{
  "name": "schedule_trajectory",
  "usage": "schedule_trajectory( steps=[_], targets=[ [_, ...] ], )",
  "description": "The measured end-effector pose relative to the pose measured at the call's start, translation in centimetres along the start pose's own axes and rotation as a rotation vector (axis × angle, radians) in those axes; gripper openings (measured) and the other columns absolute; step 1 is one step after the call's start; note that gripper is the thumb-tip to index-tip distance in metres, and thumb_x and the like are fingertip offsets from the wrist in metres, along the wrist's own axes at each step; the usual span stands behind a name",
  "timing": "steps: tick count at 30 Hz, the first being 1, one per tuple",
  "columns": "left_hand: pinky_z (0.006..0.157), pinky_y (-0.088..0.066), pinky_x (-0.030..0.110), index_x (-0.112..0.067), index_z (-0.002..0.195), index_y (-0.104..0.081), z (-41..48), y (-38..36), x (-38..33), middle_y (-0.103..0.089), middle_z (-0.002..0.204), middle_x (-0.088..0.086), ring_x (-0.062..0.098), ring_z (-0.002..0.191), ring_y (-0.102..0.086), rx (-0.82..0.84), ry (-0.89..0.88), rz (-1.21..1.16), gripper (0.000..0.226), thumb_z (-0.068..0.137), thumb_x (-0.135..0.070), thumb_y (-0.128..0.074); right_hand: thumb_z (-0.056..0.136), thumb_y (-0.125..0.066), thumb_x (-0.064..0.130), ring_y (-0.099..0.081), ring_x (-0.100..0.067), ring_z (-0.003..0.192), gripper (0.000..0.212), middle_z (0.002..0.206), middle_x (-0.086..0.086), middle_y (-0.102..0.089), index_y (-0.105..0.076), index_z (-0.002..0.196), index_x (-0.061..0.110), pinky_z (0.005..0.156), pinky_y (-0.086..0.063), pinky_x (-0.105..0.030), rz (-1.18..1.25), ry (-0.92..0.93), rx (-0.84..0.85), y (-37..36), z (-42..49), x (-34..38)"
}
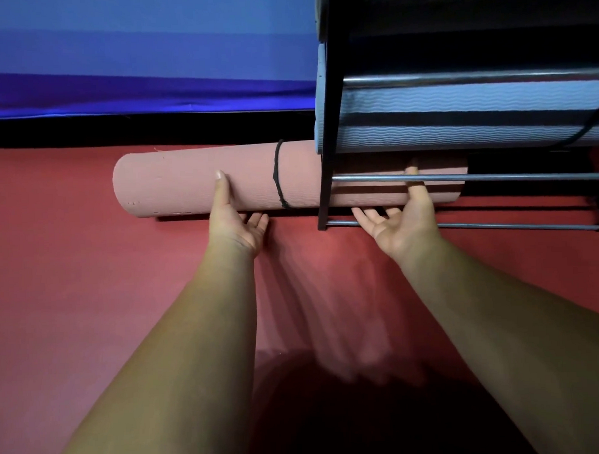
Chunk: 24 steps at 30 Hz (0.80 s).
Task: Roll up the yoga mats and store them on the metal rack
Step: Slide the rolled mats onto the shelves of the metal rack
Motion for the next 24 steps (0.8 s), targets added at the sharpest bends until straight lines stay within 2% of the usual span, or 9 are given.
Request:
schedule_trajectory(
  steps=[5,8,10,15,16,18,20,22,24],
  targets=[
    [0.124,-0.035,0.058,-0.020,0.166,-0.032,-0.5,-1.8,2.0,-0.034,0.169,0.007,0.037,0.152,-0.041,0.003,0.067,-0.037,0.115,0.079,-0.082,-0.073,0.078,-0.088,0.062,-0.044,-0.045,0.150,0.103,0.173,-0.010,-0.027,-0.040,0.163,0.030,0.103,-0.055,-0.064,-0.001,0.034,0.006,1.3,0.0,1.7],
    [0.113,-0.049,0.058,-0.016,0.157,-0.043,-0.2,-2.5,2.1,-0.043,0.157,0.011,0.037,0.127,-0.062,0.006,0.114,-0.039,0.107,0.076,-0.074,-0.083,0.073,-0.088,0.068,-0.049,-0.044,0.145,0.103,0.169,-0.010,-0.034,-0.045,0.160,0.032,0.104,-0.055,-0.062,-0.013,0.059,-0.008,2.0,0.3,2.6],
    [0.106,-0.056,0.056,-0.017,0.147,-0.053,-0.4,-3.2,1.9,-0.047,0.148,0.013,0.035,0.114,-0.066,0.036,0.091,0.021,0.094,0.076,-0.067,-0.088,0.072,-0.085,0.074,-0.051,-0.042,0.143,0.106,0.167,-0.010,-0.037,-0.044,0.160,0.032,0.108,-0.053,-0.059,-0.013,0.071,-0.015,2.7,0.5,3.3],
    [0.115,-0.047,0.054,-0.028,0.153,-0.050,-2.7,-5.7,3.0,-0.045,0.146,0.009,0.037,0.127,-0.064,0.114,0.060,0.250,0.085,0.083,-0.066,-0.081,0.075,-0.073,0.086,-0.047,-0.038,0.150,0.119,0.175,-0.009,-0.029,-0.026,0.170,0.031,0.121,-0.041,-0.054,-0.108,0.011,0.069,2.7,1.1,2.8],
    [0.112,-0.048,0.053,-0.029,0.150,-0.054,-3.1,-6.1,3.6,-0.052,0.146,0.007,0.033,0.123,-0.068,0.136,0.071,0.287,0.084,0.081,-0.067,-0.082,0.078,-0.072,0.084,-0.046,-0.040,0.150,0.118,0.176,-0.009,-0.026,-0.025,0.171,0.030,0.120,-0.041,-0.055,-0.126,-0.002,0.073,2.3,1.3,2.4],
    [0.094,-0.054,0.041,-0.029,0.137,-0.065,-4.0,-6.6,5.0,-0.068,0.137,0.003,0.024,0.111,-0.075,0.162,0.100,0.344,0.072,0.078,-0.066,-0.084,0.086,-0.069,0.078,-0.040,-0.045,0.153,0.112,0.178,-0.008,-0.018,-0.020,0.172,0.026,0.121,-0.038,-0.060,-0.111,-0.013,0.032,1.5,1.8,2.0],
    [0.076,-0.050,0.031,-0.025,0.118,-0.073,-5.1,-7.1,6.1,-0.079,0.109,-0.004,0.016,0.101,-0.074,0.184,0.108,0.401,0.049,0.086,-0.062,-0.078,0.091,-0.068,0.072,-0.033,-0.050,0.155,0.109,0.178,-0.012,-0.013,-0.015,0.173,0.024,0.121,-0.035,-0.070,-0.043,-0.039,-0.020,1.0,2.1,2.0],
    [0.074,-0.046,0.031,-0.022,0.108,-0.075,-5.8,-7.3,7.2,-0.078,0.097,-0.006,0.014,0.101,-0.070,0.191,0.141,0.447,0.042,0.092,-0.061,-0.072,0.093,-0.068,0.067,-0.036,-0.052,0.153,0.102,0.177,-0.017,-0.017,-0.020,0.171,0.022,0.114,-0.038,-0.076,0.005,-0.060,-0.052,0.8,2.4,2.6],
    [0.084,-0.046,0.033,-0.021,0.112,-0.074,-5.5,-6.7,7.9,-0.073,0.112,-0.004,0.016,0.116,-0.066,0.200,0.172,0.456,0.048,0.091,-0.064,-0.070,0.093,-0.068,0.064,-0.044,-0.051,0.148,0.102,0.175,-0.014,-0.023,-0.023,0.170,0.015,0.107,-0.045,-0.076,0.010,-0.055,-0.086,1.0,2.5,3.2]
  ],
)
Point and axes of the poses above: each hand's wrist, its own z-axis towards the middle knuckle, its own y-axis out of the back of the hand, x = y × z, the point moved 7 cm from there along z, towards the middle knuckle
